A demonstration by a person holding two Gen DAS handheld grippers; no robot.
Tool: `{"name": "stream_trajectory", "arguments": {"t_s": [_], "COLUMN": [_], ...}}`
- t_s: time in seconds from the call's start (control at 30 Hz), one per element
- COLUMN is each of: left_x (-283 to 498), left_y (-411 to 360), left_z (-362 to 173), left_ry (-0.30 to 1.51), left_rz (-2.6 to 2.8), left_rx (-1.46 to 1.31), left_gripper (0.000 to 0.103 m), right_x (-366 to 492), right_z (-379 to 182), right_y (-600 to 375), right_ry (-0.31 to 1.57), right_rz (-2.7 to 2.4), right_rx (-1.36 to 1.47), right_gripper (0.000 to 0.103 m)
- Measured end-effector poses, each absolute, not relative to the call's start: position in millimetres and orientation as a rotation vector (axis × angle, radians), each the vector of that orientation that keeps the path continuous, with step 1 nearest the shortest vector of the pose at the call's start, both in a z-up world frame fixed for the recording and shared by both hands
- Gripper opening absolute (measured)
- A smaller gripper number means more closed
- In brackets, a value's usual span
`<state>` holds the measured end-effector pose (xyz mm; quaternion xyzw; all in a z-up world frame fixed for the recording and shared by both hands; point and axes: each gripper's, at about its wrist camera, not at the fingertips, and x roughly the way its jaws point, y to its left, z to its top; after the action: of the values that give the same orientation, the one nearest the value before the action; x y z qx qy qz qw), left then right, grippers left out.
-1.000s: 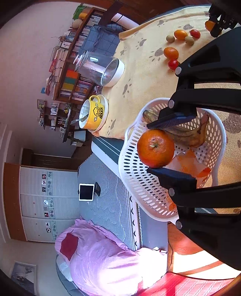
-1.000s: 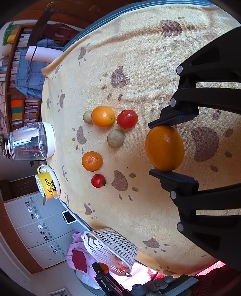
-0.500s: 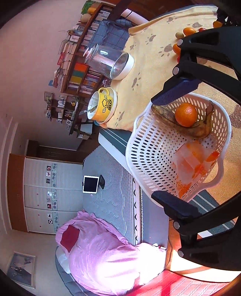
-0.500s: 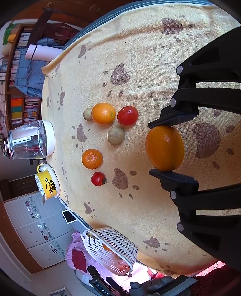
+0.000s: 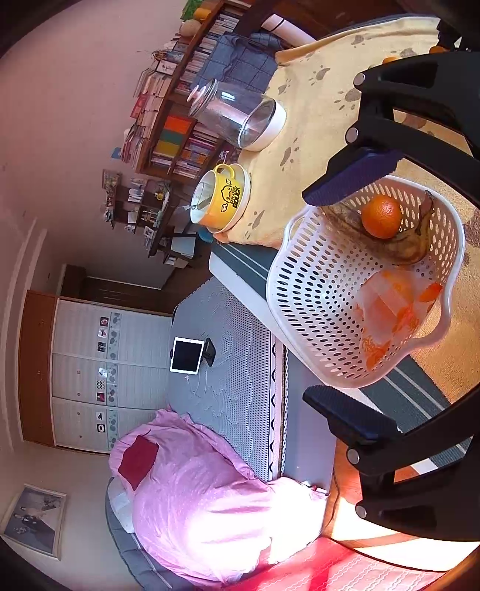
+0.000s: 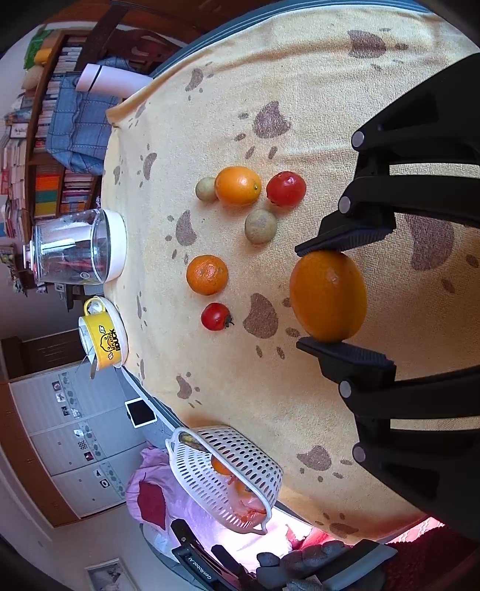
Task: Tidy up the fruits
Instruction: 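Carry the held orange with the right tool into the basket and open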
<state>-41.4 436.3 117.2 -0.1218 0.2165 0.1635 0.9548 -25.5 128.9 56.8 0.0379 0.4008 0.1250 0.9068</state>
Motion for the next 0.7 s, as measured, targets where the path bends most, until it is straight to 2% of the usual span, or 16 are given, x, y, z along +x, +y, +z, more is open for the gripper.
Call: {"name": "stream_trajectory", "arguments": {"t_s": [0.7], "left_x": [-49], "left_y": [448], "left_z": [129], "left_ry": [0.405], "left_rz": [0.346], "left_rx": [-0.261], "left_gripper": [0.099], "right_x": [-6], "right_z": [99], "right_y": [212], "right_ry": [0.749], "right_rz": [0.469], "right_rx": [0.044], "right_gripper": [0.045]}}
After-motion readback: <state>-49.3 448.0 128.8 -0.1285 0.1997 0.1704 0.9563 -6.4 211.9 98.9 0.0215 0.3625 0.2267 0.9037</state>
